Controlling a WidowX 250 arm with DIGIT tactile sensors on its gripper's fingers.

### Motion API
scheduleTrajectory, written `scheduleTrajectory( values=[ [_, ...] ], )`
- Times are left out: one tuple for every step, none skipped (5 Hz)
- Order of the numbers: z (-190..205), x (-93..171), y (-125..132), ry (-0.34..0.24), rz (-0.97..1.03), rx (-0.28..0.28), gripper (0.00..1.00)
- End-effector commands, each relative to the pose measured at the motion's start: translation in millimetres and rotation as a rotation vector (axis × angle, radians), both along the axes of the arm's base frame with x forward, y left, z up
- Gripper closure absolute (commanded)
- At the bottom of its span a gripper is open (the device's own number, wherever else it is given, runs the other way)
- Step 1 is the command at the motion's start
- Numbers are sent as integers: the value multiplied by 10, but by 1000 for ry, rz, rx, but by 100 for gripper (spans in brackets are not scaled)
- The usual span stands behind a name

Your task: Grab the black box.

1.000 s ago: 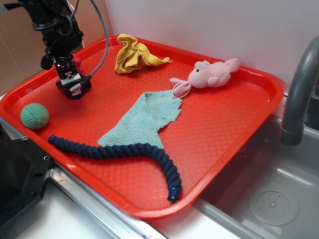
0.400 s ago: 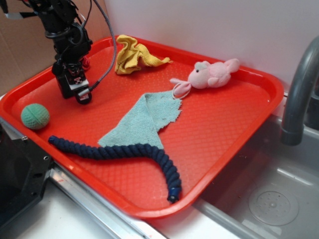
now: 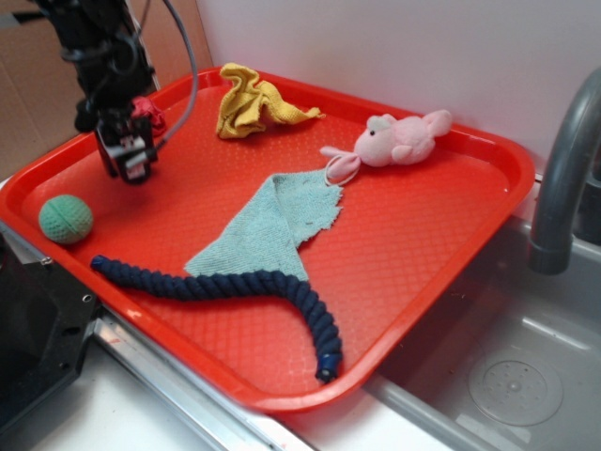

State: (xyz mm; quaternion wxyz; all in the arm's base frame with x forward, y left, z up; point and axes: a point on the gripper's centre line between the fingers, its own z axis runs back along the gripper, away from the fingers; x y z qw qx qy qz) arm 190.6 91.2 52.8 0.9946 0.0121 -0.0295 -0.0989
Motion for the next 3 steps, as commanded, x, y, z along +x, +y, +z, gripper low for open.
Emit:
scheduleTrajectory(
  values=[
    [1147,9,-574,-108,6,-122,100],
    [1649,92,-805,-102,-13,-131,100],
    [1651,133,-935,-24,-25,-139,100]
  ],
)
